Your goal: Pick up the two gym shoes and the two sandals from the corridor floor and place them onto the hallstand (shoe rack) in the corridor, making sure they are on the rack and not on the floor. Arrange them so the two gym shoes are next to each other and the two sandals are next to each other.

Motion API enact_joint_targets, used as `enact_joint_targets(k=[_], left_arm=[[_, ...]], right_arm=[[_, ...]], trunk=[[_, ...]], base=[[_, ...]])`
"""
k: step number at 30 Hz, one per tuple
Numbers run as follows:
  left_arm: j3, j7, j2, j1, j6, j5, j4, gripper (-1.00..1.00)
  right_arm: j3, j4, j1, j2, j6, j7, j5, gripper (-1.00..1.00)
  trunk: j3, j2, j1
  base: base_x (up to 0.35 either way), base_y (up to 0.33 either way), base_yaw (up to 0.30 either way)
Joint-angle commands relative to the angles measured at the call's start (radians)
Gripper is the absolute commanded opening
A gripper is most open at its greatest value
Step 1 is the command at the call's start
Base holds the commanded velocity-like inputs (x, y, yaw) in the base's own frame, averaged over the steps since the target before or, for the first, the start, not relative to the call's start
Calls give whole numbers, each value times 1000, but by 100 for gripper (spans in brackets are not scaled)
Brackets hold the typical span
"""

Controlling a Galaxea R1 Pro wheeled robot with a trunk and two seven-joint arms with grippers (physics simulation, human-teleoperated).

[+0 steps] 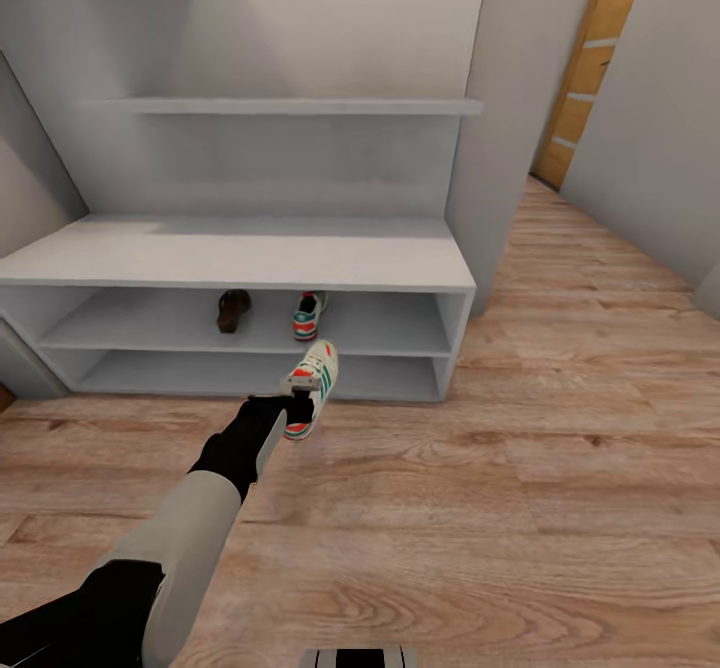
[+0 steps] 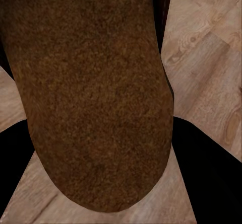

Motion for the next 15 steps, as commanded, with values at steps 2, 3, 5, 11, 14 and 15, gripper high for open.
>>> enact_joint_targets(k=[2, 3, 5, 11, 14, 15], left_arm=[[1, 0, 0, 0, 5, -8, -1, -100], [1, 0, 0, 0, 5, -7, -1, -100], [1, 0, 0, 0, 4, -6, -1, -100], [1, 0, -2, -1, 3, -4, -1, -100], [1, 0, -3, -1, 3, -3, -1, -100], [1, 0, -3, -1, 3, -3, -1, -100]], right_arm=[[-6, 1, -2, 0, -7, 7, 10, -100], [-6, 1, -2, 0, -7, 7, 10, -100], [-6, 1, -2, 0, -6, 7, 10, -100], [-6, 1, -2, 0, -6, 7, 10, -100], [-6, 1, -2, 0, -5, 7, 10, -100], [-6, 1, -2, 0, -5, 7, 10, -100]], trunk=[[-1, 0, 0], [-1, 0, 0], [-1, 0, 0], [-1, 0, 0], [-1, 0, 0], [-1, 0, 0]], base=[[337, 0, 0], [338, 0, 0], [334, -34, 0], [313, -106, 0], [297, -155, 0], [291, -181, 0]])
